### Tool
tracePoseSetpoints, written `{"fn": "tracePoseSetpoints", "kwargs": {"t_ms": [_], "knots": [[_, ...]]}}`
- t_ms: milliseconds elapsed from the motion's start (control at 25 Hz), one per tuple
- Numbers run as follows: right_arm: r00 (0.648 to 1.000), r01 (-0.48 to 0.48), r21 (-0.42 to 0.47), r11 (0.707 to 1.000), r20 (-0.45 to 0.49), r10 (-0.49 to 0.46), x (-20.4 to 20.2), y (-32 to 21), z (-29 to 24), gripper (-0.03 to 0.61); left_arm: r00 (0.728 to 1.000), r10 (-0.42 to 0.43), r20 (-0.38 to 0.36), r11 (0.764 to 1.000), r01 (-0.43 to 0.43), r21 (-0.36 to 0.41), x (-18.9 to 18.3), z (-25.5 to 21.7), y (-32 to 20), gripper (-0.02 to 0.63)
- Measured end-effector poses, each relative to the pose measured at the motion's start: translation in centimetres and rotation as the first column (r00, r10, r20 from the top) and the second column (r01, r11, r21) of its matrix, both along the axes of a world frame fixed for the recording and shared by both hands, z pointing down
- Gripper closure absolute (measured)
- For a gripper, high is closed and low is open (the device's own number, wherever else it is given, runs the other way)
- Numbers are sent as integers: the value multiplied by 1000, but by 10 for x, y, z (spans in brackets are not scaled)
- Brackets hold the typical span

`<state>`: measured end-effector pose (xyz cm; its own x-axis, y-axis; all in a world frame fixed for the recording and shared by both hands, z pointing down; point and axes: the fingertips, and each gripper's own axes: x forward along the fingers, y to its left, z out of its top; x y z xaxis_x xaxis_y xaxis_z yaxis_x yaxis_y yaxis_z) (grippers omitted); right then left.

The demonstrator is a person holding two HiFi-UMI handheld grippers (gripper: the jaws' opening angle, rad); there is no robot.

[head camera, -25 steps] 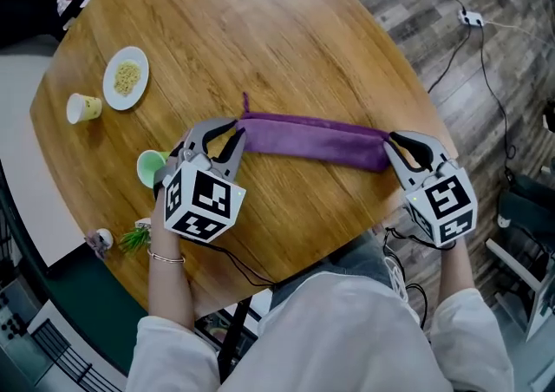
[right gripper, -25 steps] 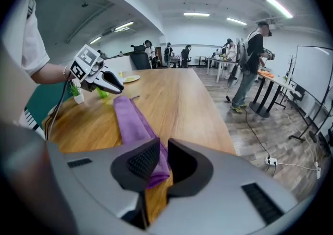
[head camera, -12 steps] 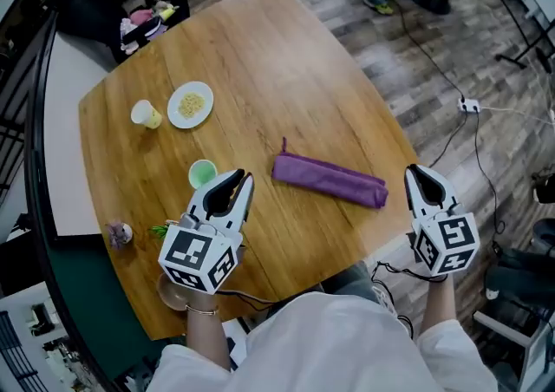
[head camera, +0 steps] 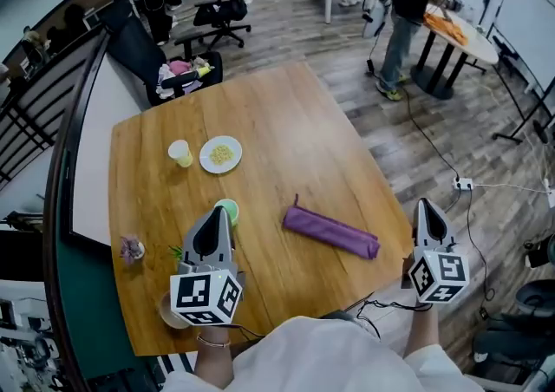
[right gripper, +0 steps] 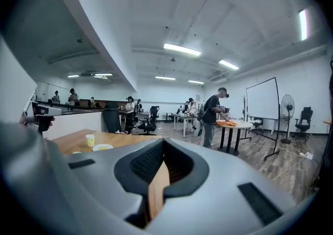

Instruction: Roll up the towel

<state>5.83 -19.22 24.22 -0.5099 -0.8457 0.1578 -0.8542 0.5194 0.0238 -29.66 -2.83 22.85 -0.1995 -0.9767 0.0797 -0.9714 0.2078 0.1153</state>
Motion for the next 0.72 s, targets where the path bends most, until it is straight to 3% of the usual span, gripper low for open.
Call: {"fn": "tracePoseSetpoints", "kwargs": {"t_ms": [200,520,720], "knots": [[1000,0,35,999,-3,0,-4,1,-6,577,991,-136,20,991,136,5,-31,-3,22,609],[1000,7,48,999,3,-7,-10,1,-7,577,976,-208,64,978,209,-18,-51,-1,36,609],[998,-6,48,999,-56,9,-10,2,-8,578,968,-235,86,971,239,-33,-56,-2,41,609]]}}
